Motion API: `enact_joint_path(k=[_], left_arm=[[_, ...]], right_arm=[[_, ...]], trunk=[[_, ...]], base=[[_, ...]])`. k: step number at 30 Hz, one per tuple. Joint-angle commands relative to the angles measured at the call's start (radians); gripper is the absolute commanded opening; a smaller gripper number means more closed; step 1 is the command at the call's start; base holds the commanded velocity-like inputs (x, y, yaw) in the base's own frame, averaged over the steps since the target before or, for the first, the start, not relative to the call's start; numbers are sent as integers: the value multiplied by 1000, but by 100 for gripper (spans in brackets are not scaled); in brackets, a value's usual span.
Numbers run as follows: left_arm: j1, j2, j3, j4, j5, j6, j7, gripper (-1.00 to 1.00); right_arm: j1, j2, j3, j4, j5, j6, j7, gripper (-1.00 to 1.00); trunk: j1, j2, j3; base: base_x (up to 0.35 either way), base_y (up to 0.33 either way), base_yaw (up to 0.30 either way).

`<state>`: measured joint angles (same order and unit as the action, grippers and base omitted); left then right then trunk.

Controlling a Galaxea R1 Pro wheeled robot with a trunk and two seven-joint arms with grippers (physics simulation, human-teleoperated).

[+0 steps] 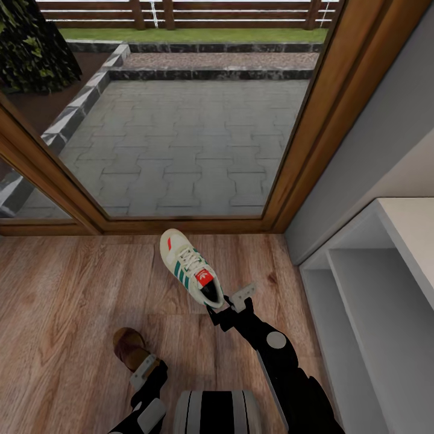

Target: Pick up the two gym shoes and the two sandals from the corridor floor and place them onto the hallstand (shoe rack) in the corridor, making sure they are on the rack and not on the floor. Arrange them so the two gym shoes are next to each other and the two sandals are next to each other.

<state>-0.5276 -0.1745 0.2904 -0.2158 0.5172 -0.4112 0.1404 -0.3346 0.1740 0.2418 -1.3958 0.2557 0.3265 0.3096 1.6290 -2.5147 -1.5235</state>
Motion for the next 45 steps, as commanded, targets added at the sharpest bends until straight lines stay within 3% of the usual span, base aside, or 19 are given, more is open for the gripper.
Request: enact_joint_path(k=[1, 6, 27, 28, 45], left_arm=[[0, 0, -6, -1, 7, -3, 4, 100], [0, 0, -6, -1, 7, -3, 5, 100], [0, 0, -6, -1, 7, -4, 4, 100], [0, 0, -6, -1, 7, -4, 4, -100], [0, 0, -8, -1, 7, -5, 1, -100]], right_arm=[[0, 0, -1, -2, 8, 5, 7, -100], [0, 0, -1, -2, 8, 5, 6, -100], [-1, 0, 0, -2, 8, 5, 6, -100], [-1, 0, 0, -2, 8, 5, 6, -100], [-1, 0, 1, -2, 9, 5, 7, -100]], trunk=[[0, 0, -4], [3, -2, -24], [3, -2, -24], [3, -2, -24], [3, -2, -24]], base=[[0, 0, 0], [0, 0, 0], [0, 0, 0], [0, 0, 0], [0, 0, 0]])
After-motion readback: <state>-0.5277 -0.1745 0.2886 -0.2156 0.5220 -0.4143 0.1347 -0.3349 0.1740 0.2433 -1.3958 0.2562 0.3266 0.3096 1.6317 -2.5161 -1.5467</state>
